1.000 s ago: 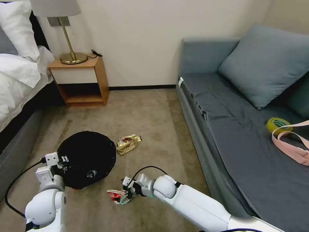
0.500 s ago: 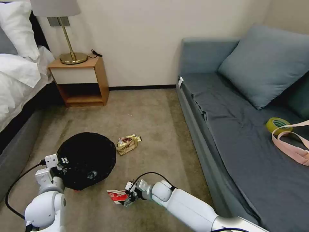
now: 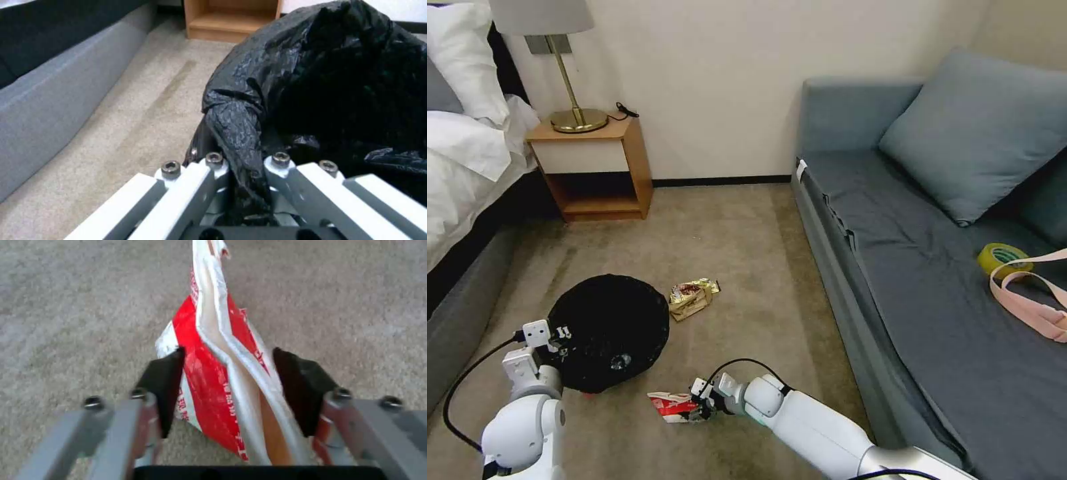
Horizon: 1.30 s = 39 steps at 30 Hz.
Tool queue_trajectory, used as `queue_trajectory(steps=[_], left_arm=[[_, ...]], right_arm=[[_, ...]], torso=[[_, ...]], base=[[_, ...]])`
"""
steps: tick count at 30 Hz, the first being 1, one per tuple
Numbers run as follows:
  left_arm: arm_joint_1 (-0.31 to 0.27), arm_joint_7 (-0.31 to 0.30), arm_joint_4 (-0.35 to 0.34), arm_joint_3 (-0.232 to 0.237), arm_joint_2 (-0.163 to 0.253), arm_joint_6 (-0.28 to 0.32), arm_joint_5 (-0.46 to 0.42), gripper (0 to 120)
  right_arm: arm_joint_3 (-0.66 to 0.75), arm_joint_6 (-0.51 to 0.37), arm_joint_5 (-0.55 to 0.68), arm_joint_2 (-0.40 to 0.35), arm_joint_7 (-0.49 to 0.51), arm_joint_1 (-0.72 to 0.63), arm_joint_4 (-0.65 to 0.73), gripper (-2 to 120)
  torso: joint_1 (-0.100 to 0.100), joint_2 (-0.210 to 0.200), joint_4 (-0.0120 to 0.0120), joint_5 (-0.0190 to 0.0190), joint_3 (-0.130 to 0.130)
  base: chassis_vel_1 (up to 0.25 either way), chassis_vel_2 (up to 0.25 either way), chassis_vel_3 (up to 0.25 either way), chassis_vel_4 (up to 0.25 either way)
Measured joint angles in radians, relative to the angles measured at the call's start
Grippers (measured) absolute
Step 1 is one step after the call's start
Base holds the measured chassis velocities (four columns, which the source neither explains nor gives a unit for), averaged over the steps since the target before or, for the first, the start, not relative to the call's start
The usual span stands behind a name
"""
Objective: Pick up the trash bin, then pick up the garbage on the floor and place it into the trash bin.
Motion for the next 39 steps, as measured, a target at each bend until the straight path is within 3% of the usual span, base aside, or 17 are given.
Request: queue_trajectory(steps=[5, 9, 16, 28, 34, 36, 39], left_arm=[[0.004, 0.0, 0.0, -0.002, 0.0, -0.002, -0.002, 3], [0.01, 0.001, 0.0, -0.002, -0.001, -0.005, -0.003, 3], [0.012, 0.003, -0.004, -0.002, -0.002, -0.007, -0.003, 3], [0.017, 0.007, -0.003, -0.003, 0.003, -0.011, -0.012, 3], [0.014, 0.007, -0.001, -0.005, 0.013, -0.008, -0.03, 3], [0.014, 0.009, 0.0, -0.005, 0.017, -0.007, -0.033, 3], [0.015, 0.009, 0.0, -0.005, 0.019, -0.007, -0.033, 3]], right_arm=[[0.005, 0.007, -0.007, 0.0, -0.001, -0.002, -0.006, 39], [0.013, 0.011, -0.012, -0.004, -0.003, -0.004, -0.005, 19], [0.03, 0.017, -0.022, -0.014, -0.01, -0.016, 0.005, 0], [0.125, 0.035, -0.032, -0.09, -0.027, -0.001, 0.032, 0], [0.276, 0.08, -0.068, -0.128, -0.066, 0.042, 0.038, 0], [0.371, 0.079, -0.072, -0.139, -0.068, 0.067, 0.109, 0], [0.402, 0.069, -0.06, -0.153, -0.068, 0.084, 0.177, 0]], torso=[[0.0, 0.0, 0.0, 0.0, 0.0], [0.0, 0.0, 0.0, 0.0, 0.0], [0.0, 0.0, 0.0, 0.0, 0.0], [0.0, 0.0, 0.0, 0.0002, 0.0], [0.0, 0.0, -0.0002, 0.0001, 0.0], [0.0, 0.0, -0.0002, 0.0002, 0.0], [0.0, 0.0, 0.0, 0.0002, 0.0]], base=[[0.0, 0.0, 0.0, 0.0], [0.0, 0.0, 0.0, 0.0], [0.0, 0.0, 0.0, 0.0], [0.0, 0.0, 0.0, 0.0], [0.0, 0.0, 0.0, 0.0], [0.0, 0.0, 0.0, 0.0], [0.0, 0.0, 0.0, 0.0]])
